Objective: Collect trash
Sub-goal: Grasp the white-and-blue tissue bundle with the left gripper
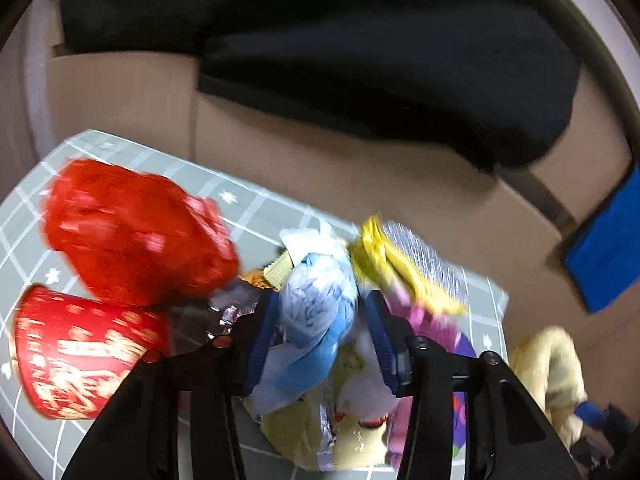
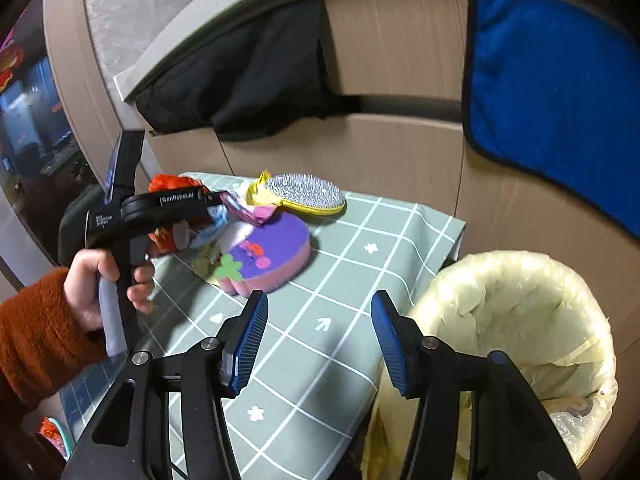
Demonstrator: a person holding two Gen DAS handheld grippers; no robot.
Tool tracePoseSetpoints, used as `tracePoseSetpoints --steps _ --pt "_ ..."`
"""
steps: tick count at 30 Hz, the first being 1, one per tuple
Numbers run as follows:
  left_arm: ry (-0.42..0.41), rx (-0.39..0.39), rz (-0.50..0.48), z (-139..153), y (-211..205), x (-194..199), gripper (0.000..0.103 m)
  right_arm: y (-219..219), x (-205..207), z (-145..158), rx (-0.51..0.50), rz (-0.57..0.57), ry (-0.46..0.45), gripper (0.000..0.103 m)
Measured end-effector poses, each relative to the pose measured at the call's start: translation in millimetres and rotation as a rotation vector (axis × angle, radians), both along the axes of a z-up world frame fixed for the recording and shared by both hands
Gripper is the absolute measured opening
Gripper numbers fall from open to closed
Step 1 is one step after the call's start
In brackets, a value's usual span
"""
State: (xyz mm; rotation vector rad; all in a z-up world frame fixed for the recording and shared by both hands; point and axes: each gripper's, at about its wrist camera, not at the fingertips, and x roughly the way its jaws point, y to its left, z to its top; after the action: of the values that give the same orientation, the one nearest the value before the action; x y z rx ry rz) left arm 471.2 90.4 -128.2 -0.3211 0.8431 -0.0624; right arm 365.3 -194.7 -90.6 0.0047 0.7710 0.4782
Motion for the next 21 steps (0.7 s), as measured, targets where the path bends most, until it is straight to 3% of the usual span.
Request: tracePoseSetpoints --steps 5,17,21 --pt "0.099 0.016 -0.073 -18 -7 -13 0.021 9 15 -6 0.038 0.021 0.032 0.052" --pt "0.146 -0.014 -0.146 -19 -2 -90 0.018 64 89 -46 0.090 0.020 0.183 0.052" --pt "0.158 -0.043 -0.156 -19 6 -114 0.018 76 95 -58 0.121 0.042 0.222 0.053"
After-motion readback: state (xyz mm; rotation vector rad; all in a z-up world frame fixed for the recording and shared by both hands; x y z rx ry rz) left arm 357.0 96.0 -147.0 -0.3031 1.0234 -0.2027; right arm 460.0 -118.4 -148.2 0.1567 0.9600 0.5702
